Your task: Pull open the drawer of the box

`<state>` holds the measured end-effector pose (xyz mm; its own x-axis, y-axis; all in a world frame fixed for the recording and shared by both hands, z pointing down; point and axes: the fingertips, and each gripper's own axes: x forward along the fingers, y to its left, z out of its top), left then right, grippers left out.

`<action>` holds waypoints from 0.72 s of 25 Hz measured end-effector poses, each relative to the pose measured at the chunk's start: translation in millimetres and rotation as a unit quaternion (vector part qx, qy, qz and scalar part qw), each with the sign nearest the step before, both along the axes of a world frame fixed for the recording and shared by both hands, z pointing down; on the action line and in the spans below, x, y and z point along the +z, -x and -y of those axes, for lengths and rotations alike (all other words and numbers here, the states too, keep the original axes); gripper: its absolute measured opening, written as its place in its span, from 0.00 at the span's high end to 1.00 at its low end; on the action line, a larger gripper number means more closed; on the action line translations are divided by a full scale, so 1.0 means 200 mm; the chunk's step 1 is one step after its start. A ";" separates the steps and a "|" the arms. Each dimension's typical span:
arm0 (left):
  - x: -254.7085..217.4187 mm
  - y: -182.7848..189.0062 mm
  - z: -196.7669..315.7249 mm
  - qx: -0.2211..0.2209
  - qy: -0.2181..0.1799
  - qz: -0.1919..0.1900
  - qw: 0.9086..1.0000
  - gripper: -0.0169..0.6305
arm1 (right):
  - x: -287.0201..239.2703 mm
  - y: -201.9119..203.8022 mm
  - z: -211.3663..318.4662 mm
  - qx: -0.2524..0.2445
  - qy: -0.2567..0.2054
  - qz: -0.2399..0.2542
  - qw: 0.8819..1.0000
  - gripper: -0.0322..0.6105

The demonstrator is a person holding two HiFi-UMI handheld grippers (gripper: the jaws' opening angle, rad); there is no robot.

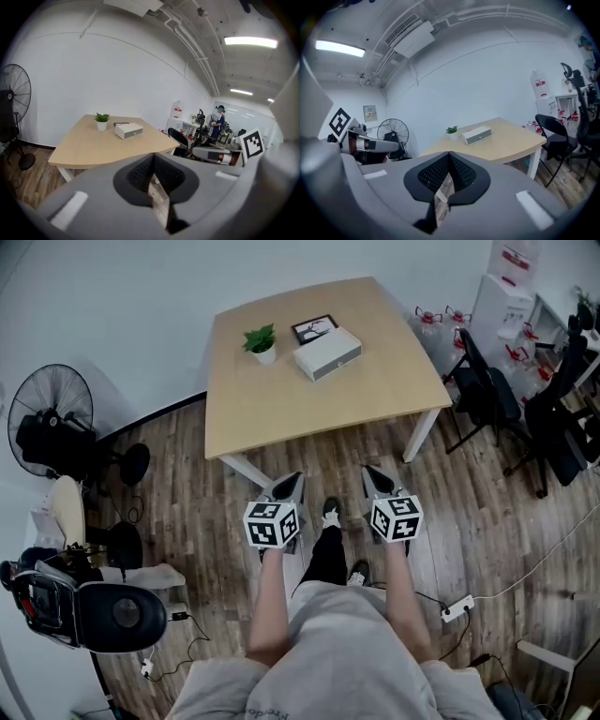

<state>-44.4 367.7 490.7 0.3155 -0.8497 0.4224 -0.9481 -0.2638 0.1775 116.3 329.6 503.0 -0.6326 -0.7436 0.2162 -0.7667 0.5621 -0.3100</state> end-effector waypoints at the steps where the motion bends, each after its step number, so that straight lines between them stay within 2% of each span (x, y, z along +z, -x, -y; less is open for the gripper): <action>1: -0.01 0.00 0.02 0.000 -0.004 -0.003 1.000 0.89 | 0.00 0.00 0.01 -0.004 -0.001 0.002 1.000 0.95; 9: -0.04 0.00 0.27 0.017 -0.035 -0.022 0.999 0.89 | 0.00 -0.04 0.27 0.006 0.012 0.026 1.000 0.95; 14: -0.03 0.06 0.53 0.002 -0.049 -0.061 0.997 0.89 | 0.05 -0.05 0.50 0.013 0.025 0.049 0.998 0.95; 18: 0.03 0.11 0.79 -0.001 -0.041 -0.051 0.998 0.89 | 0.12 -0.04 0.74 0.015 0.031 0.037 0.999 0.95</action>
<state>-67.1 209.7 496.2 0.3508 -0.8810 0.3173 -0.9271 -0.2791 0.2502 123.4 182.0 527.9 -0.6269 -0.7485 0.2164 -0.7563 0.5179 -0.3996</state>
